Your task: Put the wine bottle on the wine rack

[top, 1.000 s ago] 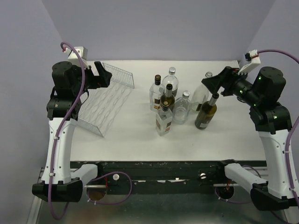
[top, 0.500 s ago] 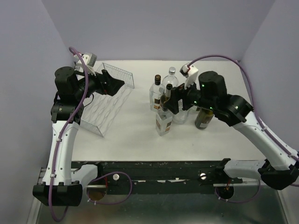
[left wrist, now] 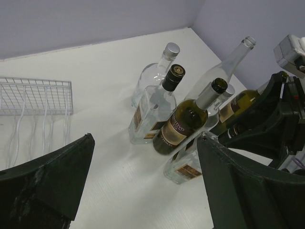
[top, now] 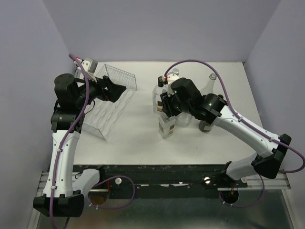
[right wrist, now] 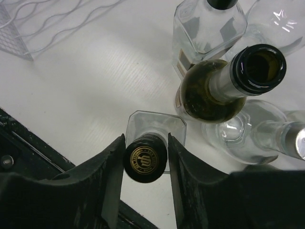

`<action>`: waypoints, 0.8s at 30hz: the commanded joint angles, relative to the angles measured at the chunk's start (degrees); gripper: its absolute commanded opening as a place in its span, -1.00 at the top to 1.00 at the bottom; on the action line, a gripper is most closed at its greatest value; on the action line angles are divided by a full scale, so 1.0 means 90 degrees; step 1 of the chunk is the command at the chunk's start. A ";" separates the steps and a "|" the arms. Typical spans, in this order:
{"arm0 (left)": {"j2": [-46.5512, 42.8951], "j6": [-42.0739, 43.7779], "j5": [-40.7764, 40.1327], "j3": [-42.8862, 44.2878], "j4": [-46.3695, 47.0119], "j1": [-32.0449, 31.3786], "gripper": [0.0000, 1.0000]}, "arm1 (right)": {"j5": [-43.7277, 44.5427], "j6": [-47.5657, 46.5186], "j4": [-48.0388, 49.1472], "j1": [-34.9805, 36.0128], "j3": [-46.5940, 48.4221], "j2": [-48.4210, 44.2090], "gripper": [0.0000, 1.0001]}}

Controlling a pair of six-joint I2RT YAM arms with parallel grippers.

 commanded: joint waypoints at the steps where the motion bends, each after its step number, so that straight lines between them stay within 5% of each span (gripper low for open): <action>1: -0.0188 0.0096 -0.0205 -0.0238 -0.0021 -0.0026 -0.98 | 0.0534 0.0254 -0.0324 0.0139 0.0245 0.0219 0.08; 8: -0.0227 -0.0021 -0.0020 -0.0560 0.0164 -0.0026 -0.98 | 0.0817 0.0440 -0.0422 0.0237 0.0079 0.0434 -0.20; 19: -0.0442 -0.0089 0.0779 -0.1126 0.0837 -0.0026 -0.98 | 0.1218 0.0606 -0.0393 0.0237 -0.0009 0.0444 0.04; 23: -0.0510 -0.0167 0.1326 -0.1303 0.1228 -0.0036 -0.98 | 0.1121 0.0606 -0.0373 0.0246 0.0049 0.0357 0.66; 24: -0.0510 -0.0274 0.1434 -0.1293 0.1345 -0.0046 -0.98 | 0.1043 0.0606 -0.0383 0.0237 0.0127 0.0318 0.96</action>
